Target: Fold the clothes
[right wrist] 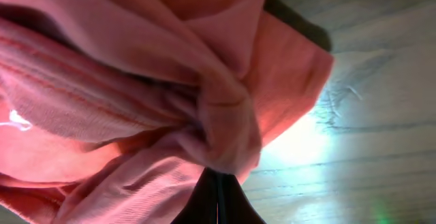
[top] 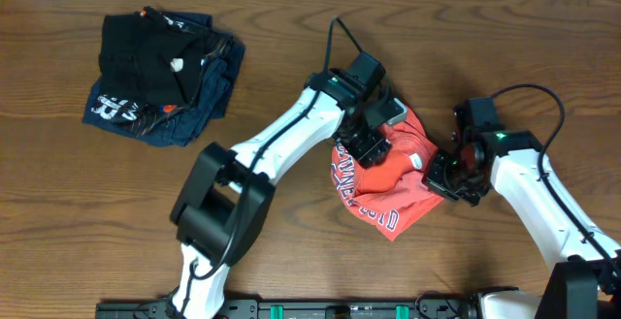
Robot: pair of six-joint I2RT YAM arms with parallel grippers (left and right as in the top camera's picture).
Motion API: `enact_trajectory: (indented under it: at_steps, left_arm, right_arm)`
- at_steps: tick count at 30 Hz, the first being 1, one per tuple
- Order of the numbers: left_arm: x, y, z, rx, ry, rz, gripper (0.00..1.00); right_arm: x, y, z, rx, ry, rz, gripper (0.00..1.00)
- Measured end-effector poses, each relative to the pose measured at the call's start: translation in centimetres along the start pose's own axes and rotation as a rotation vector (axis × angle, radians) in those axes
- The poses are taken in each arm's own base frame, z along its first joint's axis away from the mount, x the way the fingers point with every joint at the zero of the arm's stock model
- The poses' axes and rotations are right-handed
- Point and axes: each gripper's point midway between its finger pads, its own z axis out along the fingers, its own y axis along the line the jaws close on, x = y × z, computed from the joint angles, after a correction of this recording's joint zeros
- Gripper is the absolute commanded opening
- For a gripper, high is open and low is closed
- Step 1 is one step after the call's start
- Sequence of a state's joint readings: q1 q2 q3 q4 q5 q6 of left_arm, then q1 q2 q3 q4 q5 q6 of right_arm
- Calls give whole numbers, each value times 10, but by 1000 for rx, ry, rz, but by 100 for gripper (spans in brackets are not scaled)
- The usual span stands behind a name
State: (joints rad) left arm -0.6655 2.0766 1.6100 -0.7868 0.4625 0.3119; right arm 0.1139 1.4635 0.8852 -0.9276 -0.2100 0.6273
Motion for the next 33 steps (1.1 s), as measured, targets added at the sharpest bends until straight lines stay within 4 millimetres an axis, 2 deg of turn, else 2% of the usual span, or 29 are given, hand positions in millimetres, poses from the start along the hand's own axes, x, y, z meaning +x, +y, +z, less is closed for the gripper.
enact_trajectory:
  at_steps: [2,4,8,9,10,11,12,15,18,22,26,28,29,30,31,32,33]
  left_arm:
    - [-4,5,5,-10,-16,7,15]
    - [-10,12,5,-46,-35,2,6]
    - [-21,30,3,-139,-79,-35,6]
    - [-24,35,1,-158,-92,-47,6]
    - [-27,38,-1,-171,-107,-60,6]
    - [-29,41,-2,-182,-114,-70,6]
    - [-29,42,-4,-188,-118,-79,6]
    - [-28,45,-6,-203,-120,-100,6]
    - [-25,44,-7,-205,-108,-112,6]
    - [-23,44,-6,-205,-99,-126,7]
    - [-23,44,-6,-205,-100,-130,7]
    - [-23,44,-6,-205,-100,-130,7]
    - [-23,44,-6,-205,-99,-130,7]
    - [-23,44,-6,-205,-100,-130,7]
    - [-23,44,-6,-205,-100,-130,7]
    - [-23,44,-6,-205,-100,-131,7]
    - [-23,44,-6,-205,-100,-131,7]
  right_arm:
    - [0,-9,-2,17,11,13,1]
    - [1,-19,-7,39,25,17,1]
    - [-6,-38,-24,104,-8,22,1]
    - [-9,-41,-27,113,-22,23,8]
    - [-12,-42,-28,111,-31,23,23]
    - [-13,-40,-29,93,-35,6,40]
    - [-15,-34,-29,62,-35,-14,45]
    - [-18,-3,-30,-106,-31,-112,48]
    - [-20,19,-34,-226,-32,-146,49]
    - [-22,31,-36,-271,-42,-133,54]
    - [-15,50,-30,-284,-33,-159,58]
    - [-10,60,-23,-281,-18,-178,58]
    - [-7,64,-19,-277,-7,-185,53]
    - [-4,66,-12,-259,6,-190,40]
    - [-1,67,-7,-241,19,-193,17]
    - [2,67,-1,-219,31,-191,1]
    - [4,65,4,-197,43,-185,1]
